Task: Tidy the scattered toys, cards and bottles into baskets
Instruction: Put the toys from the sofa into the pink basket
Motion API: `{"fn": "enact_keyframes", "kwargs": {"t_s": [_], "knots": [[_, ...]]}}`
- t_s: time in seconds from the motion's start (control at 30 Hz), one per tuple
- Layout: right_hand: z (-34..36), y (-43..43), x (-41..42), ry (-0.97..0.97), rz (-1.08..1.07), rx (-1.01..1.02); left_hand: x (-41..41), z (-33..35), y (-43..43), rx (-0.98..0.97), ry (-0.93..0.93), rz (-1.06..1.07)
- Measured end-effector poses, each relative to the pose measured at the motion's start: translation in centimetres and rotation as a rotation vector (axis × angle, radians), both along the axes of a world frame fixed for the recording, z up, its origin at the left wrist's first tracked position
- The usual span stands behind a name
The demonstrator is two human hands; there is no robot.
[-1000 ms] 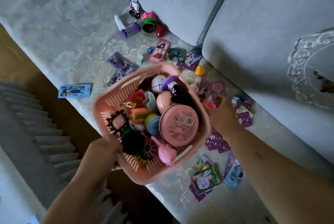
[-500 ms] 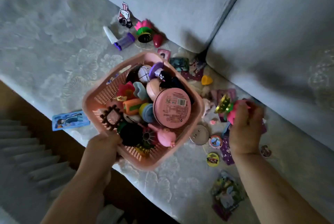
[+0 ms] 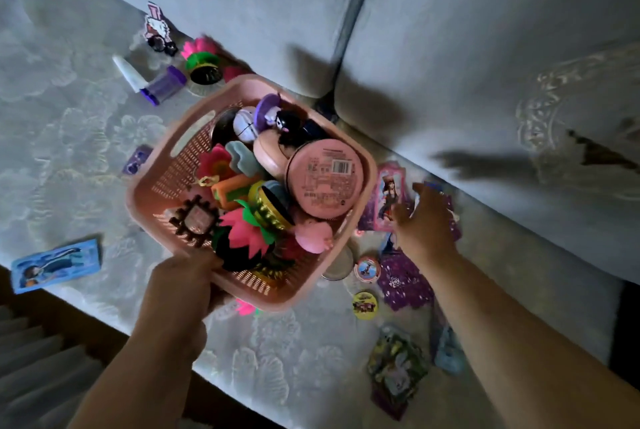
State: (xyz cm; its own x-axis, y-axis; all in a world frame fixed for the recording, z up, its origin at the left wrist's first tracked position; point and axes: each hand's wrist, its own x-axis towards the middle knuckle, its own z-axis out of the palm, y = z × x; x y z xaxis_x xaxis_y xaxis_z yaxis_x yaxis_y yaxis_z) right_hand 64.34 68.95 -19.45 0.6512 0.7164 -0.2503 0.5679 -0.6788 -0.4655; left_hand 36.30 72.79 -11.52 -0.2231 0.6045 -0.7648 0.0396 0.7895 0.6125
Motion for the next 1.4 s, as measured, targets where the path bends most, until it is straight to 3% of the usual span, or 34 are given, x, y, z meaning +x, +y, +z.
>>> {"fn": "enact_keyframes", "kwargs": {"t_s": [0.1, 0.17, 0.33, 0.5, 0.73, 0.9, 1.1, 1.23, 1.4], "knots": [[-4.1, -2.2, 3.5, -0.045, 0.255, -0.438, 1.2, -0.8, -0.4, -0.016, -0.023, 0.044], [-5.6, -4.2, 4.1, -0.130, 0.370, -0.566, 1.8, -1.1, -0.6, -0.017, -0.017, 0.065], [-4.8, -8.5, 1.9, -0.287, 0.324, -0.521, 3.0, -1.0, -0.7, -0.044, 0.008, 0.073], [-4.5, -2.9, 5.2, -0.082, 0.223, -0.254, 3.9, -1.1, -0.8, -0.025, 0.037, 0.062], [-6.5, 0.6, 7.6, -0.152, 0.410, -0.429, 4.1, -1.4, -1.2, -0.005, 0.063, 0.091], [-4.1, -1.0, 4.2, 0.057, 0.192, -0.229, 3.3, -0.9, -1.5, 0.002, 0.055, 0.164], [-0.9, -0.2, -0.2, 0.164, 0.235, -0.056, 1.4, 0.9, -1.8, 0.081, 0.025, 0.249], [-0.5, 1.7, -1.8, 0.272, 0.189, -0.073, -1.5, 1.0, -2.4, 0.090, 0.021, 0.311], [-0.7, 2.4, -4.0, 0.295, 0.401, -0.071, -4.6, 0.4, -3.4, 0.069, 0.019, 0.377]]}}
